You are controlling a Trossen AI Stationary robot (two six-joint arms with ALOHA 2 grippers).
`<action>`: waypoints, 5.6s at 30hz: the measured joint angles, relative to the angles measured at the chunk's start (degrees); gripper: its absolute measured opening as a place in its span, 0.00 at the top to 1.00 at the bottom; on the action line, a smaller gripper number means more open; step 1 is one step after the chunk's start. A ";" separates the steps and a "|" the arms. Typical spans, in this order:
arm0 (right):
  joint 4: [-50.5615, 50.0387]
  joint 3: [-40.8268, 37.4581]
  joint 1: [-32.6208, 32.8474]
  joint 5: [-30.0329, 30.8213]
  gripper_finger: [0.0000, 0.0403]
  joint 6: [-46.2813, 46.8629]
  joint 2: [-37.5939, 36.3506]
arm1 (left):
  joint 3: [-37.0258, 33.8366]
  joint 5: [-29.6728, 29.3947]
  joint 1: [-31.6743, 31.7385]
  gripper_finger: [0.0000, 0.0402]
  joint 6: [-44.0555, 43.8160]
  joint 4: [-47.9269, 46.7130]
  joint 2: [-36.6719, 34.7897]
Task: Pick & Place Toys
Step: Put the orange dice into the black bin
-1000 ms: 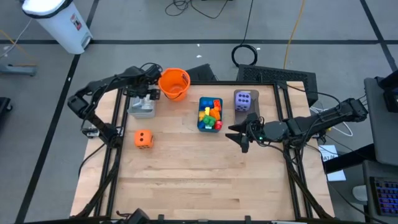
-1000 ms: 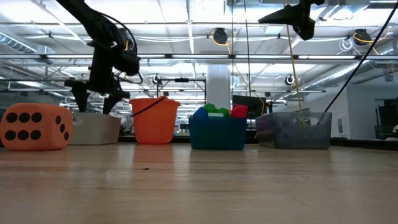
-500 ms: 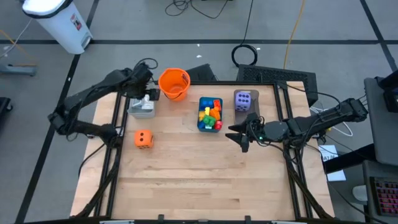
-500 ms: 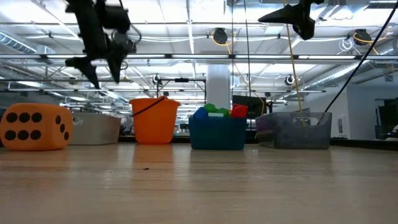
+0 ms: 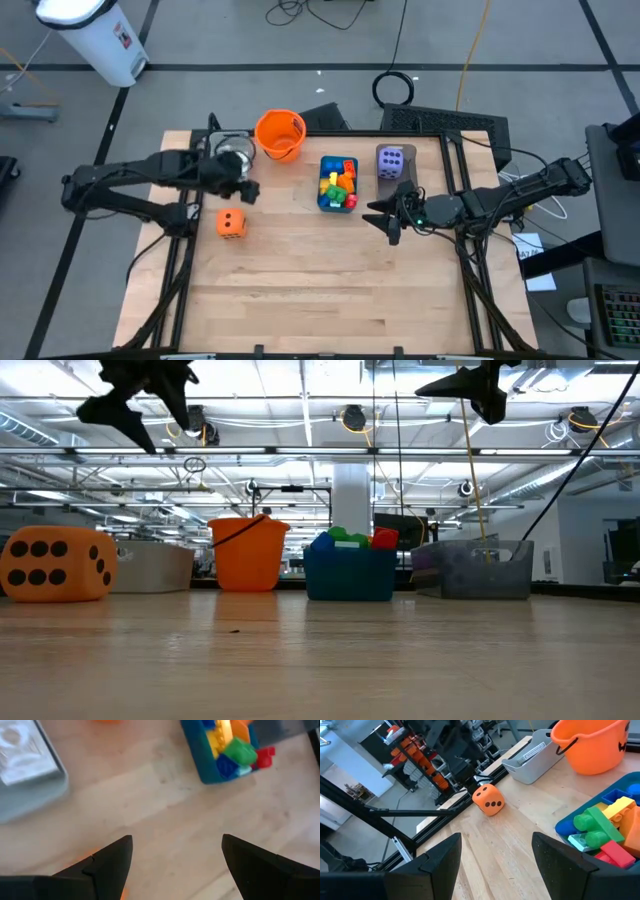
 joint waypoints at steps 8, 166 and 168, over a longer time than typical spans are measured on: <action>-0.02 0.00 0.00 0.00 0.42 0.00 0.00 | -0.02 -2.35 -14.04 0.23 -13.34 1.15 0.74; -0.46 0.00 -0.02 0.11 0.42 -2.12 0.02 | -0.49 5.70 -11.35 0.02 44.75 -26.14 -1.55; -0.46 0.00 0.00 0.11 0.42 -2.08 0.02 | -1.31 5.55 -10.50 0.03 43.74 -25.61 -1.55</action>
